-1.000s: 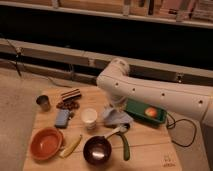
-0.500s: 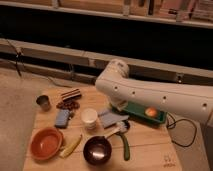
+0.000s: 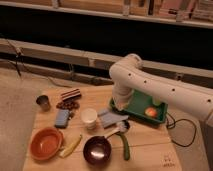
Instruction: Place towel in paper cup
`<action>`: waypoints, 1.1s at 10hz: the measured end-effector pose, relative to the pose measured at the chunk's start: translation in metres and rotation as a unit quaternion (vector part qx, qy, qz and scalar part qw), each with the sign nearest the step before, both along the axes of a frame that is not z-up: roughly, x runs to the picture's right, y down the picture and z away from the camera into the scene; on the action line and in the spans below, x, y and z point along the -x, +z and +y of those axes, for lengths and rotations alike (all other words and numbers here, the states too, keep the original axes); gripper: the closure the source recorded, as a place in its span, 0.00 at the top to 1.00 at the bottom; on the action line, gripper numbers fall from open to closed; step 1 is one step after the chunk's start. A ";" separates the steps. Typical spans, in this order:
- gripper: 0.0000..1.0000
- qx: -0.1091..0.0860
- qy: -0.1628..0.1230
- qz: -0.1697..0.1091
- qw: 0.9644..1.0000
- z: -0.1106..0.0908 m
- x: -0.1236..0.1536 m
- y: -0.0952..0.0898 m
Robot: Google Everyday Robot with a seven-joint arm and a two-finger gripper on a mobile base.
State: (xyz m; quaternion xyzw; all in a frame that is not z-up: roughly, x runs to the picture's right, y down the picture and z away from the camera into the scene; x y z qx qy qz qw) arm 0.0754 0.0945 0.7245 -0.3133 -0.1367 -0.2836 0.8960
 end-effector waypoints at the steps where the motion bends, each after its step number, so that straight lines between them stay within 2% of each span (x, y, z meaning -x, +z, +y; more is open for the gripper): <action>1: 0.80 0.007 -0.007 -0.015 1.000 0.001 0.010 0.003; 5: 0.80 0.027 -0.041 -0.047 0.998 0.003 0.047 0.022; 7: 0.80 0.034 -0.054 -0.044 0.997 0.009 0.051 0.041; 9: 0.80 0.038 -0.051 -0.016 0.998 0.028 0.046 0.062; 11: 0.80 0.036 -0.041 0.013 0.998 0.041 0.037 0.074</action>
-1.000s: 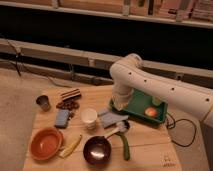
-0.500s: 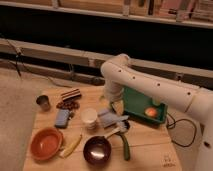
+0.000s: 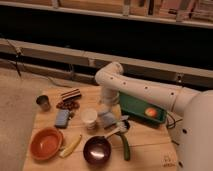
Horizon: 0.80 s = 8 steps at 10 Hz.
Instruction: Place towel in paper cup
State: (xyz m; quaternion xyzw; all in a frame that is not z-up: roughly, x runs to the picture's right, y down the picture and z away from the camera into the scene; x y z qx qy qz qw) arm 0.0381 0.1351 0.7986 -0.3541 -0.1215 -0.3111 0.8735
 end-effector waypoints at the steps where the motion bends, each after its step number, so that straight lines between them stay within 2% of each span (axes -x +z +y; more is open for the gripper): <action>1: 0.80 -0.002 0.003 0.011 1.000 0.004 -0.003 0.004; 2: 0.80 -0.004 0.007 0.024 1.000 0.010 -0.008 0.011; 5: 0.80 -0.010 0.014 0.049 0.999 0.010 -0.017 0.034; 8: 0.80 -0.010 0.022 0.059 0.998 0.008 -0.015 0.060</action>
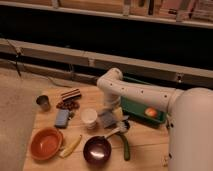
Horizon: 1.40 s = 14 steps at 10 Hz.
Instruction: Place towel in paper cup
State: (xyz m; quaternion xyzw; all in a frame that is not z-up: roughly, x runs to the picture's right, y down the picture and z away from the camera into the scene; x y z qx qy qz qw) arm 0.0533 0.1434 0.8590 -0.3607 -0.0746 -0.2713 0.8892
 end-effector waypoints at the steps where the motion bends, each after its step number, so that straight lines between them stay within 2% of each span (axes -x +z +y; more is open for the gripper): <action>1: 0.80 0.002 0.002 0.000 1.000 0.001 0.001 0.005; 5: 0.80 0.006 -0.002 -0.025 1.000 0.002 0.015 0.015; 7: 0.80 -0.007 -0.012 -0.047 0.999 -0.012 0.030 0.004; 9: 0.80 -0.011 -0.016 -0.058 0.998 -0.019 0.038 -0.002; 14: 0.80 0.003 -0.022 -0.065 0.998 -0.002 0.053 0.011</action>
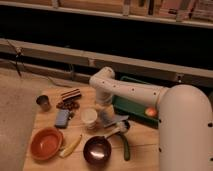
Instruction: Place towel in paper cup
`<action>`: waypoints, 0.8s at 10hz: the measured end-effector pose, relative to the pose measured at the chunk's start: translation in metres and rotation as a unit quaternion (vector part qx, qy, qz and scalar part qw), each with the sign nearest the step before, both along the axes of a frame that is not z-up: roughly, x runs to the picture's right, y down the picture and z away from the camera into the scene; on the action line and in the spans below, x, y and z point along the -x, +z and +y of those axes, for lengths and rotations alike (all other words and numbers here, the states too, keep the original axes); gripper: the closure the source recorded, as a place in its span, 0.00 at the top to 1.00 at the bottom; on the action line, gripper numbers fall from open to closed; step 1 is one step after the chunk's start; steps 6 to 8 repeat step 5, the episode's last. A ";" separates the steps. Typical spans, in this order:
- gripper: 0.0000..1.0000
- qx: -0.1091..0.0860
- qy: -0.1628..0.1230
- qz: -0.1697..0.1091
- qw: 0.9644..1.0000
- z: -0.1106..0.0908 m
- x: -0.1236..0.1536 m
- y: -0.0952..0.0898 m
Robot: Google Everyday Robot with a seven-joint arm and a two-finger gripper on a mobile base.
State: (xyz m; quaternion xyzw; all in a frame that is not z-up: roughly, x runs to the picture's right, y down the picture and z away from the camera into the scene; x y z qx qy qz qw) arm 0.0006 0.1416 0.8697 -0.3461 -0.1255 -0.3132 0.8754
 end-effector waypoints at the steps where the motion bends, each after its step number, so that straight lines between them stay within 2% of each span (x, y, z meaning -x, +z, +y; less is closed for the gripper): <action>1: 0.80 0.002 0.001 0.001 1.000 0.002 0.001 0.002; 2: 0.79 0.006 0.002 0.002 1.000 0.005 0.001 0.004; 3: 0.73 0.009 0.002 0.005 1.000 0.008 0.001 0.006; 5: 0.53 0.014 0.002 0.008 1.000 0.010 0.000 0.008; 8: 0.53 0.014 0.002 0.008 1.000 0.010 0.000 0.008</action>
